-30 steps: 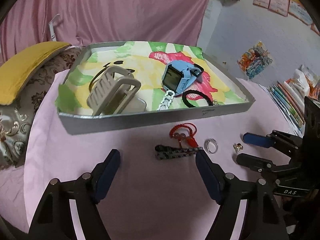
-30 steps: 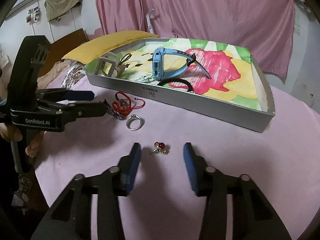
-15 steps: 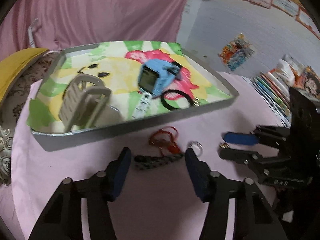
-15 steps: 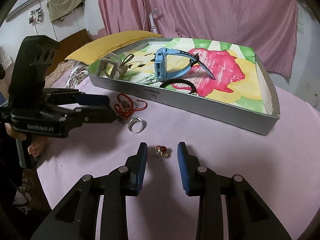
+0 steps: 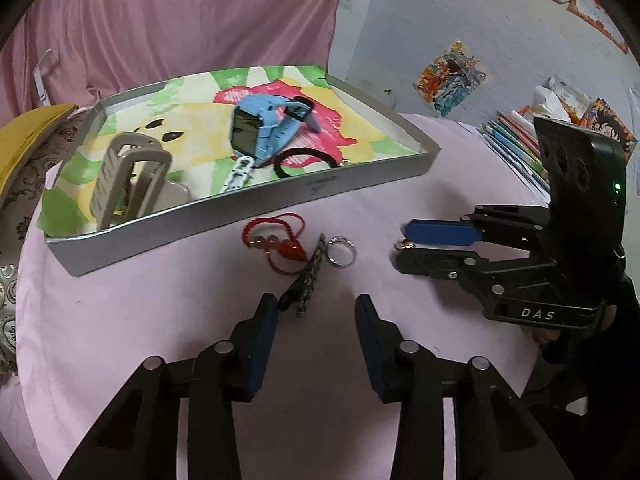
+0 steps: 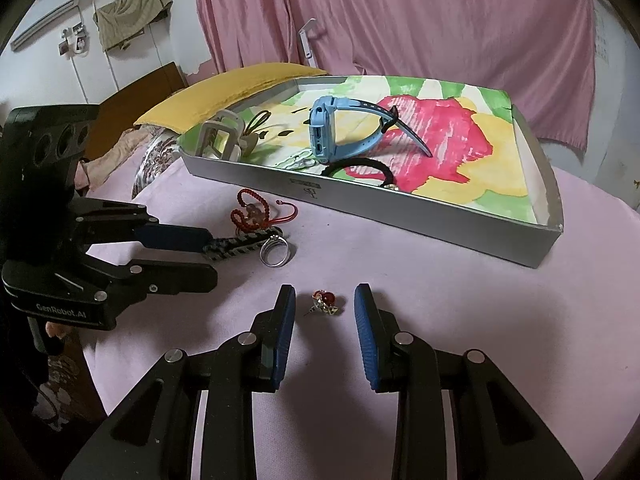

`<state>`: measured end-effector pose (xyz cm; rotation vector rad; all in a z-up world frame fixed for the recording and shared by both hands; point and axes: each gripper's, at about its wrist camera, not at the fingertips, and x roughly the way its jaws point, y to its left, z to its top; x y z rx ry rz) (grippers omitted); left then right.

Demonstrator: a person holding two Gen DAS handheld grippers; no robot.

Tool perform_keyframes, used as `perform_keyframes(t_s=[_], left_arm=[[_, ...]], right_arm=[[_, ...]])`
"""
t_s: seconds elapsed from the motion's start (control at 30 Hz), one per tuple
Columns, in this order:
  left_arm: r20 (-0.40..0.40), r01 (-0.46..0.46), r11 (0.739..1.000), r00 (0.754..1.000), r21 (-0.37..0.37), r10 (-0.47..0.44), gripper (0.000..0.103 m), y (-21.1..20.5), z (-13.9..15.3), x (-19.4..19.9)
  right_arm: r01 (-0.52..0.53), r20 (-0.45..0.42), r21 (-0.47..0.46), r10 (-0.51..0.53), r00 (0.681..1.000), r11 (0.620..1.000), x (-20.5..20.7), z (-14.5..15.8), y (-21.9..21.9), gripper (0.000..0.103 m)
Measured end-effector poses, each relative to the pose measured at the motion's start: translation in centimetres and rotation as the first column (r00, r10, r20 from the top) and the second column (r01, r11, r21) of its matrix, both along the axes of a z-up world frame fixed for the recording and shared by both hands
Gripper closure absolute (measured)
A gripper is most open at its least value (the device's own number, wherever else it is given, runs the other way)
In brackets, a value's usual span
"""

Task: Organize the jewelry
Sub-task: 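Grasp the black chain bracelet with left tool while right tool grasps the red-stone earring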

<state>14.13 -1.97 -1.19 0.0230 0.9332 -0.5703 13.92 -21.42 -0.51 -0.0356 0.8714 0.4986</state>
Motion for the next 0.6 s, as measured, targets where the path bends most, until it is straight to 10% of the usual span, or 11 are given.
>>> perform_keyframes(t_s=[0.6], left_arm=[[-0.006, -0.01, 0.997, 1.0, 0.081, 0.011, 0.09, -1.3, 0.2, 0.4]], right_arm=[[-0.036, 0.054, -0.079, 0.041, 0.998, 0.996, -0.9, 0.5, 1.3, 0.091]])
